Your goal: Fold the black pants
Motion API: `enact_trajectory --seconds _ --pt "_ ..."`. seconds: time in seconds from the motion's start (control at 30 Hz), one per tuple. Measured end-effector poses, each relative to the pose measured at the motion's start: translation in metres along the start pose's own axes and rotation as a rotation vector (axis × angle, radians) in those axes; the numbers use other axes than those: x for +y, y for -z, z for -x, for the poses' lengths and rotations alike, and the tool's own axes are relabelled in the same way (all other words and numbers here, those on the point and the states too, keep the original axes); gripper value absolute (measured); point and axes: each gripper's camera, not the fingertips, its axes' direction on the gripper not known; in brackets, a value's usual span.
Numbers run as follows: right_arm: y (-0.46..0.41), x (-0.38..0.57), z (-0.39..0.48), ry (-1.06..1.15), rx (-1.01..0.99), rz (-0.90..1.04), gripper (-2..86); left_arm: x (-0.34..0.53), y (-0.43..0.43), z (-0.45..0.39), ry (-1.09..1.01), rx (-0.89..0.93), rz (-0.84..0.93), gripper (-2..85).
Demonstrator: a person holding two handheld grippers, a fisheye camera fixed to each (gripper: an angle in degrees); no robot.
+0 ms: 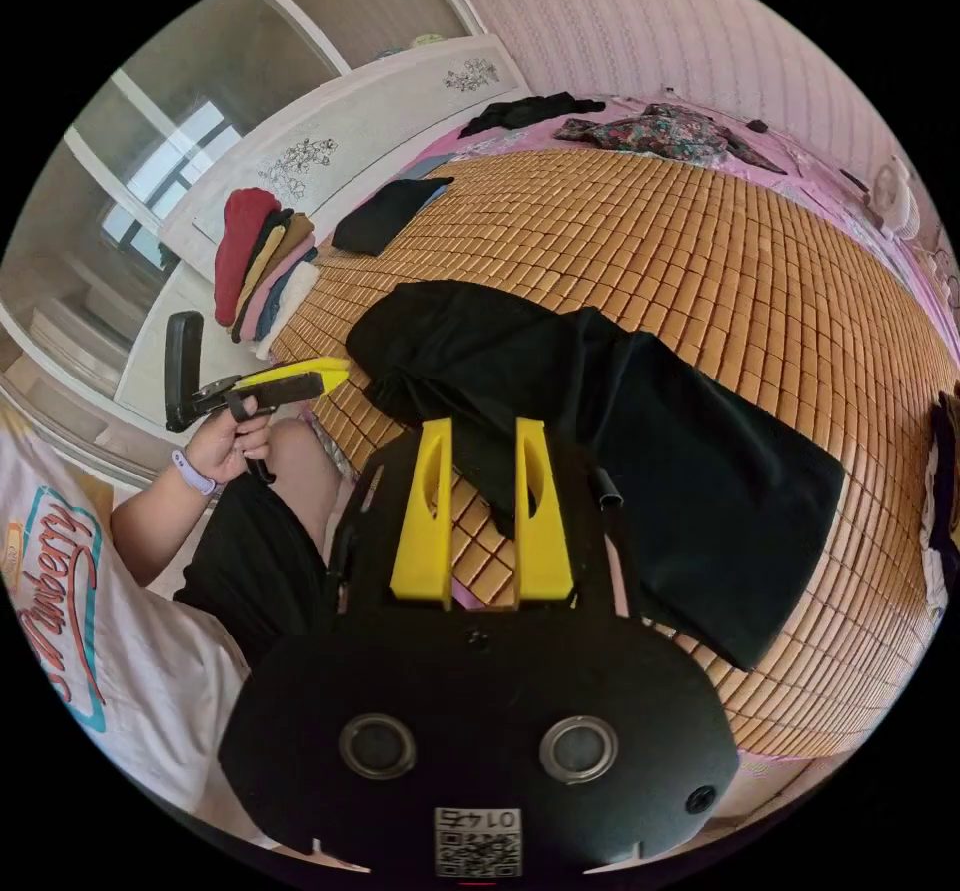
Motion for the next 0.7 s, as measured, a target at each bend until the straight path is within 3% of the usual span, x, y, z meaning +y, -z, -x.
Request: enact_trajectory --seconds 0.23,0.4,0.47,0.7 --pt "-0.036 -0.023 -0.07 -0.27 -0.003 -0.022 7.8 -0.006 -0.035 -0.05 -0.269 -0.199 0.076 10.2" --pt "-0.072 -0.053 -0.077 -0.121 -0.073 0.125 4.6 -0.01 -0.064 -0.047 -0.247 -0.196 0.272 5.9" --pt "-0.068 -0.064 -0.079 -0.055 -0.073 0.134 4.0 -0.01 -0.061 -0.051 -0.281 -0.214 0.272 3.7" --pt "-0.035 -0.145 -0.11 -0.05 -0.451 -0.029 3.4 -0.008 0.011 -0.064 -0.235 -0.059 0.105 2.2"
